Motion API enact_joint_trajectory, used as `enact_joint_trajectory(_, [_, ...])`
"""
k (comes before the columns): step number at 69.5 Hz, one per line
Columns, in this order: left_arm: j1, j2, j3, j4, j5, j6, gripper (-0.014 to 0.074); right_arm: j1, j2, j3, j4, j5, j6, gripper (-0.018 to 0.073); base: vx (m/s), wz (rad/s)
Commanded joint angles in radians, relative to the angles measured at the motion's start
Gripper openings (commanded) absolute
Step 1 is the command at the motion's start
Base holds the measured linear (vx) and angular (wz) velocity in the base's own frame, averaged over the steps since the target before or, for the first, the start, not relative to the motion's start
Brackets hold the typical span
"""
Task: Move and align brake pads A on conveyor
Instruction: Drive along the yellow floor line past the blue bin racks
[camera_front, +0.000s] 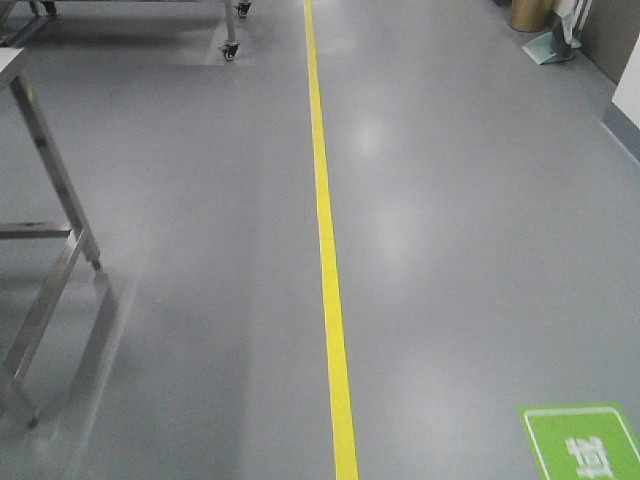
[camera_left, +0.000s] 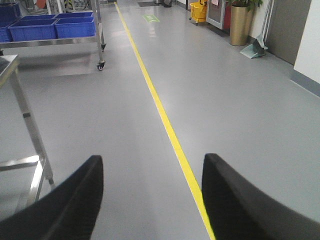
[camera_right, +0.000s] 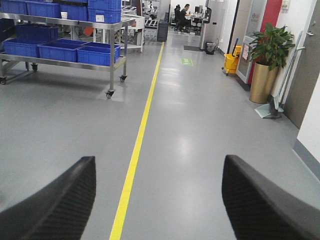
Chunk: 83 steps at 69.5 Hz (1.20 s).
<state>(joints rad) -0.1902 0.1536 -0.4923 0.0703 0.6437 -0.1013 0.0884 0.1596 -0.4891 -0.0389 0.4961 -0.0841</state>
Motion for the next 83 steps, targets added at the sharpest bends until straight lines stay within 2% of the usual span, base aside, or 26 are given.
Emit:
enact_joint_trajectory(1, [-0.002, 0.019, -0.023, -0.002, -0.065, -0.004, 0.0408, -0.004, 0.015, -0.024, -0.006, -0.080, -0.009, 0.0508, 0.83, -0.04])
enact_joint_trajectory(47, [-0.002, 0.019, -0.023, -0.002, -0.064, -0.004, 0.0408, -0.004, 0.015, -0.024, -0.006, -0.080, -0.009, 0.0508, 0.78, 0.06])
enact_joint_trajectory(83, [-0.002, 0.019, -0.023, -0.002, -0.064, -0.004, 0.0408, -0.004, 0.015, -0.024, -0.006, -0.076, -0.009, 0.0508, 0.65, 0.05])
